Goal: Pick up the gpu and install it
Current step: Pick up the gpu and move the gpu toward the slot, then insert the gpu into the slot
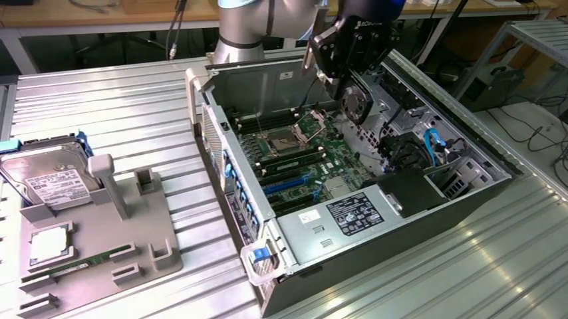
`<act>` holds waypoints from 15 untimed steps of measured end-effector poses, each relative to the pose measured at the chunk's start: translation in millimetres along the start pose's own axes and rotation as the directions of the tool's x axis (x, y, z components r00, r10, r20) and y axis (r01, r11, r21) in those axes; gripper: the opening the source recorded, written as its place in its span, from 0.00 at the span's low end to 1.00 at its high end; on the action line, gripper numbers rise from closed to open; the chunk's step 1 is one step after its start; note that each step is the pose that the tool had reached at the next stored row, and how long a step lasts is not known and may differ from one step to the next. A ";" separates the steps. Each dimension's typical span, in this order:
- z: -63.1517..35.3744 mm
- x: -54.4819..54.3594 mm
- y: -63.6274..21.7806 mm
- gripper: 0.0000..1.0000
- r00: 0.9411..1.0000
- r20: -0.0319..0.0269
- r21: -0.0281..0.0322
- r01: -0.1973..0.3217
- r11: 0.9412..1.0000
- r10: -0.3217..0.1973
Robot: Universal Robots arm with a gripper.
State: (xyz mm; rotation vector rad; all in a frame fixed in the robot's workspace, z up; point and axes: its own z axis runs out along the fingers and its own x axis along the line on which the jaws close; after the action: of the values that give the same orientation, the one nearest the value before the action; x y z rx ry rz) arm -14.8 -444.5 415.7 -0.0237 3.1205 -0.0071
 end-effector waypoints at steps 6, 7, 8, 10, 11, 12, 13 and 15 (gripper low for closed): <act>0.0 -0.1 0.1 0.28 0.999 0.000 -0.001 0.032 0.999 -0.032; 0.0 -0.1 0.1 0.28 0.999 0.000 -0.001 0.048 0.999 -0.048; 0.0 -0.1 0.1 0.28 0.998 0.000 -0.001 0.064 0.998 -0.064; 0.0 -0.1 0.1 0.28 0.995 0.001 -0.002 0.099 0.995 -0.099; 0.0 -0.1 0.0 0.28 0.993 0.001 -0.002 0.119 0.993 -0.119; 0.0 -0.1 0.0 0.28 0.990 0.001 -0.003 0.142 0.990 -0.142; 0.0 -0.1 0.0 0.28 0.988 0.001 -0.003 0.156 0.988 -0.156; 0.0 -0.1 0.0 0.28 0.979 0.001 -0.004 0.206 0.979 -0.206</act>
State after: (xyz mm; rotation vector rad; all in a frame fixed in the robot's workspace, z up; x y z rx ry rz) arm -14.8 -444.5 415.7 -0.3469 3.1008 -0.0036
